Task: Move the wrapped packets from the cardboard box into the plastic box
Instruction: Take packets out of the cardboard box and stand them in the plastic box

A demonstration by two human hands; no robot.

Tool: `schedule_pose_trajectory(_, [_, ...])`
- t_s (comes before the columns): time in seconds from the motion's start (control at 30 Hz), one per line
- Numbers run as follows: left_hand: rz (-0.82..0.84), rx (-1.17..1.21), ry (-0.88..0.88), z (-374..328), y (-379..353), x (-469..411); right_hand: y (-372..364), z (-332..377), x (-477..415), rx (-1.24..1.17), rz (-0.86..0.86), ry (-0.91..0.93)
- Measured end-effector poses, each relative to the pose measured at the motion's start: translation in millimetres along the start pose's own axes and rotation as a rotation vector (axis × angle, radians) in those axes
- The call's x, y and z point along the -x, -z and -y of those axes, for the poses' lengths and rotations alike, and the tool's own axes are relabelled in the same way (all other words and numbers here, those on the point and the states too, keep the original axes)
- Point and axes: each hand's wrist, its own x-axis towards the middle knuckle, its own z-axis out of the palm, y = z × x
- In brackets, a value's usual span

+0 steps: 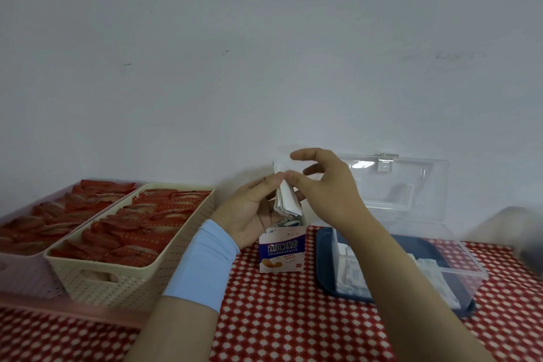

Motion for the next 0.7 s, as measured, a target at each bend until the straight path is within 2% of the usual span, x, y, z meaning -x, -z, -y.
schedule_pose_trajectory(0.03, [-0.003, 0.002, -0.001, -0.5, 0.2, 0.1, 3.2, 1.3, 1.1, 0.031, 0.044, 0.05])
schedule_pose_trajectory(0.13, [0.006, 0.005, 0.02, -1.7, 1.3, 1.9, 14.0, 10.9, 9.8, 0.096, 0.319, 0.097])
schedule_pose_trajectory(0.2, [0.026, -0.012, 0.044, -2.0, 1.4, 4.1, 16.7, 16.0, 12.8, 0.167, 0.402, 0.127])
schedule_pose_trajectory(0.4, [0.083, 0.007, 0.054, -1.6, -2.9, 9.4, 16.2, 19.0, 14.8, 0.174, 0.333, 0.177])
schedule_pose_trajectory(0.7, [0.121, 0.029, 0.034, 4.4, -9.0, 9.5, 24.6, 16.4, 17.1, 0.165, 0.405, 0.12])
